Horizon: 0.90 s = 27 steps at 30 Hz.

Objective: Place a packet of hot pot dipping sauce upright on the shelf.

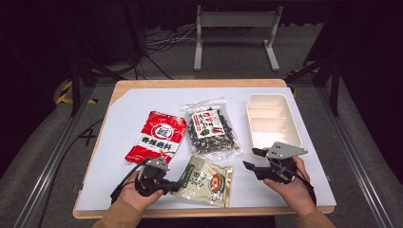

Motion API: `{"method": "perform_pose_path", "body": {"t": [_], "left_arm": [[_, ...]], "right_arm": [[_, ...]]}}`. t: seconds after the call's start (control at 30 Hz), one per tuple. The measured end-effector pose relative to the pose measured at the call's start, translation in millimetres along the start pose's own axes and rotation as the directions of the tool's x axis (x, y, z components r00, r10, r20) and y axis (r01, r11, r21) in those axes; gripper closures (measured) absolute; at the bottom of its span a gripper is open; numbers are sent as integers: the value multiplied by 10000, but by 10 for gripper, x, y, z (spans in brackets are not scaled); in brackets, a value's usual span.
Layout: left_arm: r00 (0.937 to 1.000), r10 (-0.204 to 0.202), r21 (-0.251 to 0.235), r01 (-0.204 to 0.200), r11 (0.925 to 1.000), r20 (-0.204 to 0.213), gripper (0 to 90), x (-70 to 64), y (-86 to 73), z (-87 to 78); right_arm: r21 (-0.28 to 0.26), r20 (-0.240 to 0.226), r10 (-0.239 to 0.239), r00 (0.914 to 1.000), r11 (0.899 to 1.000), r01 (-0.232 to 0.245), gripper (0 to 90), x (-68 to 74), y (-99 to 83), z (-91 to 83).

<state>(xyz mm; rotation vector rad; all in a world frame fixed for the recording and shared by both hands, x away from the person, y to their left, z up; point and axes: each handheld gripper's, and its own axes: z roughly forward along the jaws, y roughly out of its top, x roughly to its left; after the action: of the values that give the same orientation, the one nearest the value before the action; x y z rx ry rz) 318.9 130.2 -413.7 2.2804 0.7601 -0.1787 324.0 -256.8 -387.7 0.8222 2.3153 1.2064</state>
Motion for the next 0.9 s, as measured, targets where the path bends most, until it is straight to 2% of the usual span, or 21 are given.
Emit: {"method": "perform_pose_path", "body": {"t": [0.17,0.23,0.37,0.5,0.73,0.9], "left_arm": [[9996,187,-485,-197,9986,-195,900,-44,57,-134],[9993,265,-643,-282,9975,-266,900,-54,83,-198],[9973,528,-1003,-578,9933,-516,900,-83,138,-325],[9941,763,-1271,-857,9882,-767,900,-125,188,-436],[9842,1361,-1587,-1532,9754,-1131,900,-223,305,-620],[9739,1724,-1726,-1971,9651,-1478,900,-270,377,-736]], "right_arm": [[-38,-29,-23,10000,10000,22,436,3,3,-6],[-43,-240,-4,9997,10000,3,467,-7,3,-9],[113,-496,-211,9985,9997,217,545,-9,17,-17],[131,-482,-511,9975,9986,518,578,0,44,-43],[-59,-557,-537,9970,9986,535,583,-3,66,-74],[-155,-629,-560,9965,9984,551,583,9,95,-88]]}}
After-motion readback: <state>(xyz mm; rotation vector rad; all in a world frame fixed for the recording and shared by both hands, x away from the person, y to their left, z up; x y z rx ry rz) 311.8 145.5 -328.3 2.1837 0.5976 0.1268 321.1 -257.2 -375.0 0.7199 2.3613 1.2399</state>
